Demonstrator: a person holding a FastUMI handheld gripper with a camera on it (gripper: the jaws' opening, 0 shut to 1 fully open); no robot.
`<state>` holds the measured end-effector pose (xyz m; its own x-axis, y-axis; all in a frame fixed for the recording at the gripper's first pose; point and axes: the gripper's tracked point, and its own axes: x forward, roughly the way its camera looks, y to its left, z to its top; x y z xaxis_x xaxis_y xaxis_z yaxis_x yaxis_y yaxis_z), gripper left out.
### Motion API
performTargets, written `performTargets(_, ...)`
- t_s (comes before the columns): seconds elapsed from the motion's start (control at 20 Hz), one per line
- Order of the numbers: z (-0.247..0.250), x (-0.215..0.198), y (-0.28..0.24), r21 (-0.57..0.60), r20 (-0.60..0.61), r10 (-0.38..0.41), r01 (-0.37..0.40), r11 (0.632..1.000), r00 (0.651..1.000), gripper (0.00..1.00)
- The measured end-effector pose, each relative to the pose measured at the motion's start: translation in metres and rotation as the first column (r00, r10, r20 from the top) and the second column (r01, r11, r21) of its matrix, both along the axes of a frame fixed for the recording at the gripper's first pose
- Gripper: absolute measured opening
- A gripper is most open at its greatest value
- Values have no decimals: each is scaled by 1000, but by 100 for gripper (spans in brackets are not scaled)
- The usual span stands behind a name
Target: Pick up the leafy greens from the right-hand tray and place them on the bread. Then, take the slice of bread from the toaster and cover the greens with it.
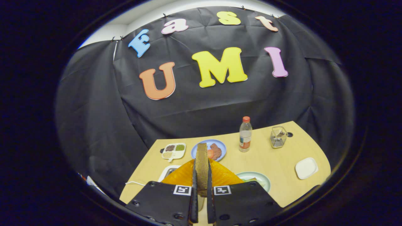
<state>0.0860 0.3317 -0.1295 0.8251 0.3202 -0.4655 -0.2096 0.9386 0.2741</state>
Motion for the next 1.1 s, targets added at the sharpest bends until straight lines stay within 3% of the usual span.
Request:
performTargets(0.25,-64,9,-46,-26,-77,-25,23,999,997,11)
performTargets(0.5,-127,17,-36,59,-144,39,-31,998,989,11)
performTargets(0.85,-177,30,-39,169,-187,70,-38,985,980,11)
performTargets(1.05,-201,34,-59,168,-211,62,-26,986,976,11)
performTargets(1.1,-208,34,-68,141,-211,51,-21,990,976,16)
